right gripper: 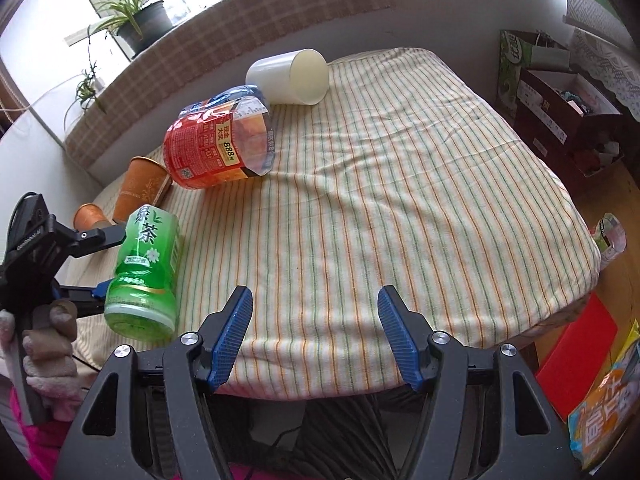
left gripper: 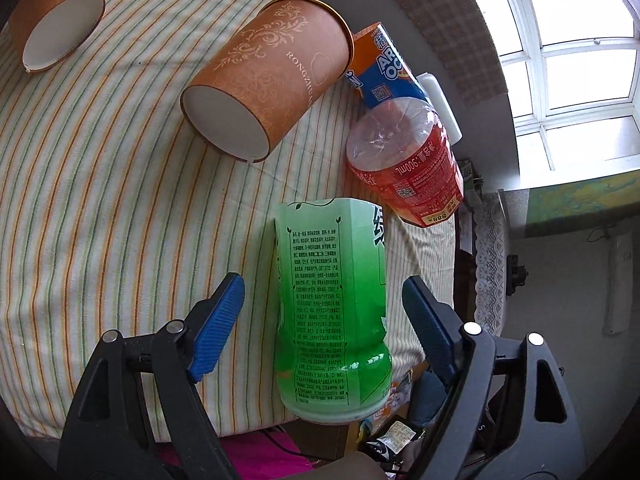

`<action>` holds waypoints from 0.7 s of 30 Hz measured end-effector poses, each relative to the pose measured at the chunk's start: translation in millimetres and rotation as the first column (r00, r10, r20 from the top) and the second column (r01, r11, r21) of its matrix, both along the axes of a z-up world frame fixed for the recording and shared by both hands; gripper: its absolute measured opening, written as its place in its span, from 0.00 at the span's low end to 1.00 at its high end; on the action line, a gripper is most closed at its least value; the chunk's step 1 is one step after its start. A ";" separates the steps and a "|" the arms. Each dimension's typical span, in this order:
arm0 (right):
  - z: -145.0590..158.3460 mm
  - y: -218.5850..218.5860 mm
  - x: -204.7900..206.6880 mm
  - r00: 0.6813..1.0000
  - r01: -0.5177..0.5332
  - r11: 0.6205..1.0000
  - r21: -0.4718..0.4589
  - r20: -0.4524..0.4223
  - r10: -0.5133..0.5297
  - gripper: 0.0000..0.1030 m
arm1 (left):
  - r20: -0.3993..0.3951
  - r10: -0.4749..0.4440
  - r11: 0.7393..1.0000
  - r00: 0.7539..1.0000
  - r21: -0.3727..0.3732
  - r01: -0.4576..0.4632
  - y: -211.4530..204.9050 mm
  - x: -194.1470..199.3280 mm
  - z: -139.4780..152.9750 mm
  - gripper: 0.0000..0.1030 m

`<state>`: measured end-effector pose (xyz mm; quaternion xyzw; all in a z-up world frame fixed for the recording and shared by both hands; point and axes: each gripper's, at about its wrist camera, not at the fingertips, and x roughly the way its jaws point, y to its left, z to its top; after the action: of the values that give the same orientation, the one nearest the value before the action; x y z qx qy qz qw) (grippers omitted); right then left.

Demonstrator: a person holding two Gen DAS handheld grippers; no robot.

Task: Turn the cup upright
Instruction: 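Grasp the green bottle with the left gripper while the right gripper releases it, then rotate the green bottle with the left gripper so its open end faces up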

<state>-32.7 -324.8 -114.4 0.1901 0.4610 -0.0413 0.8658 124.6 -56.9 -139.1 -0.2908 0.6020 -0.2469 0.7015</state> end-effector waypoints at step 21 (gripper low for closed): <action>3.8 8.6 -0.4 1.000 -0.006 0.998 -0.057 0.013 0.007 0.63 | 0.015 -0.012 0.999 1.000 0.038 0.011 -24.4 8.5 -8.9 0.59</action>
<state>-33.1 -316.2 -110.6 0.1643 0.4544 -0.0503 0.8741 133.0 -81.3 -148.0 -0.2719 0.6029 -0.2416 0.7101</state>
